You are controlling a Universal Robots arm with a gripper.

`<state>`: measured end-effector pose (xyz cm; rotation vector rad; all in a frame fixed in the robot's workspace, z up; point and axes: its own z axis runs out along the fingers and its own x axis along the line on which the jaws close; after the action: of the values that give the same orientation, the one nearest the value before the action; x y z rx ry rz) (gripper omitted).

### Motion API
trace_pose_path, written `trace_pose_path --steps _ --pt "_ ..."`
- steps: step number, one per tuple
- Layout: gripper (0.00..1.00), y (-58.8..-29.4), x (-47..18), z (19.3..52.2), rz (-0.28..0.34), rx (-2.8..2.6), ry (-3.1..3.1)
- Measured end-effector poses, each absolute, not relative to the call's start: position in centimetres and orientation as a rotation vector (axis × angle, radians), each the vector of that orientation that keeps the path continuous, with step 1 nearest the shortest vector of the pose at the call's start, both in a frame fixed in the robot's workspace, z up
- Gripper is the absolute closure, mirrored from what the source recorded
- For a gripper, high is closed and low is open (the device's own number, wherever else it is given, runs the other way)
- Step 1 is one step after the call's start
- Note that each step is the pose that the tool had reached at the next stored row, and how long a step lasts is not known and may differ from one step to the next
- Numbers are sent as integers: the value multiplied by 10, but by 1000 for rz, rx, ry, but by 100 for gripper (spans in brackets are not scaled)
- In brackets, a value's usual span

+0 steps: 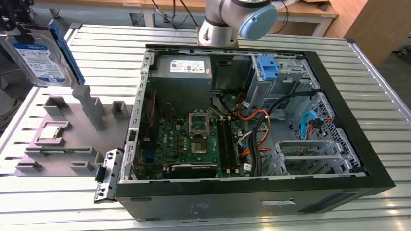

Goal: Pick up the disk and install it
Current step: 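Pick up the disk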

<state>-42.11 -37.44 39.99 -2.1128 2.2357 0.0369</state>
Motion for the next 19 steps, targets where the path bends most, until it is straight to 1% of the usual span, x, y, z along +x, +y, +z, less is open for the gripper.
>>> trace_pose_path --steps 19 --pt "65 -374 -421 404 37 -2113 2236"
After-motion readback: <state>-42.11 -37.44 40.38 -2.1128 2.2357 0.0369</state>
